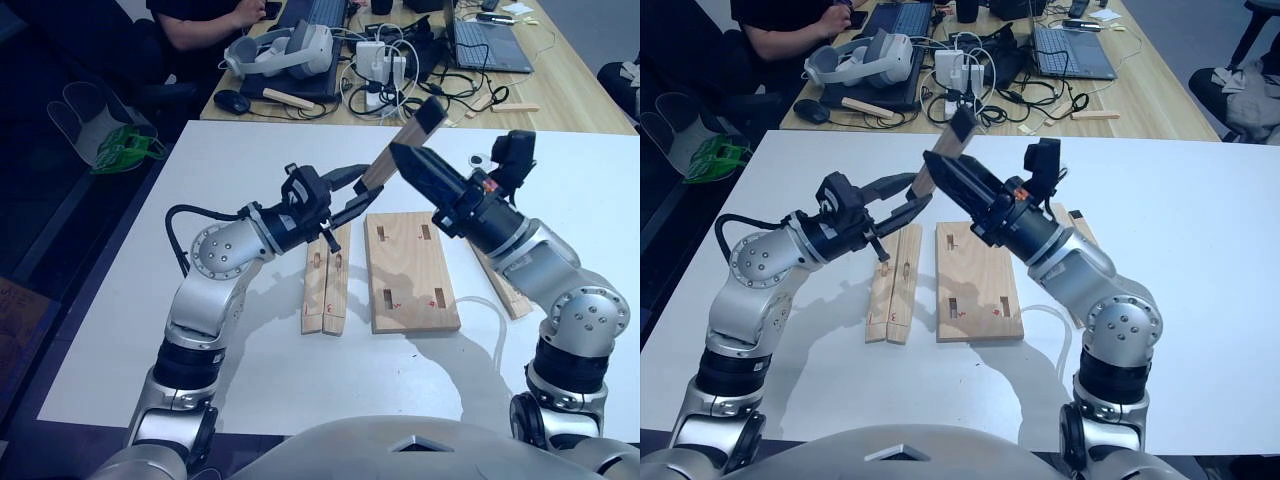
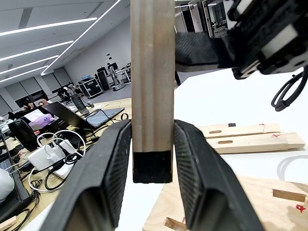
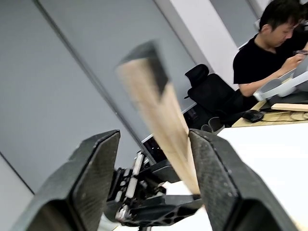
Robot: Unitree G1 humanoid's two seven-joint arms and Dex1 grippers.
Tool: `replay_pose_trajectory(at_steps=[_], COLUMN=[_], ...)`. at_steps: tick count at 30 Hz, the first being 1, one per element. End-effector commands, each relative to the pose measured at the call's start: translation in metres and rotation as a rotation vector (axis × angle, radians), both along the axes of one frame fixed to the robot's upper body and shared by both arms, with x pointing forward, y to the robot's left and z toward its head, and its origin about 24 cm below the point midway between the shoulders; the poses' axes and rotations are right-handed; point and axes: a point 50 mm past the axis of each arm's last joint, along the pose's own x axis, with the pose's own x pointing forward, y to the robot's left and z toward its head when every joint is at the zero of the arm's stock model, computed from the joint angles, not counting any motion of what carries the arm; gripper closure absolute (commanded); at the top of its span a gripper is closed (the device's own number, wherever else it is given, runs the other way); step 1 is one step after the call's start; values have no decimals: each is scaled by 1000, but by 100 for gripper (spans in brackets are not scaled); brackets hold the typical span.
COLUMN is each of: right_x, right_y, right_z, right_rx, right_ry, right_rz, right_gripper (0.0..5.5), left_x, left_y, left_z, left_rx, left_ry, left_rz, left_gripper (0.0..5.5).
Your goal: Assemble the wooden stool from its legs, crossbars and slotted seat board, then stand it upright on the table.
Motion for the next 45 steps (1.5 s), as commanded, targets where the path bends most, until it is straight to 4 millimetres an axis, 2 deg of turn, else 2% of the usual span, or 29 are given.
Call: replay_pose_trajectory(at_steps=[1,9,14,22,28,29,30,33,36,38,40,42,45], right_x=[1,9,15,16,17,17,19,30,37,35,30,24,17], right_y=[-1,-4,-6,-4,-4,-5,-7,-27,-54,-74,-91,-102,-114], right_z=[-2,-11,-12,-8,-9,-9,-9,-7,-5,-5,-11,-26,-43], right_rx=[-4,-15,-5,44,57,56,60,67,-23,-188,-407,-659,-840], right_ry=[-10,16,39,56,73,72,71,53,-2,-79,-163,-239,-258], right_rz=[-40,-175,-252,-247,-274,-281,-304,-487,-662,-750,-797,-790,-778], right_gripper=[284,284,361,502,511,511,511,511,511,511,511,511,511], left_x=[-2,-3,-4,-5,-3,-2,0,9,17,24,31,31,27], left_y=[-2,-3,-3,-4,-8,-8,-8,-2,8,20,32,36,33], left_z=[-1,0,-1,-4,4,6,9,21,31,32,25,12,-3], left_rx=[24,38,40,42,16,5,0,-40,-90,-142,-192,-224,-227], left_ry=[14,20,22,24,-49,-63,-94,-187,-255,-243,-171,-82,3], left_rz=[-20,-40,-39,-37,-15,-2,15,110,225,342,454,514,521], left_gripper=[421,421,421,421,421,384,376,329,286,259,230,197,157])
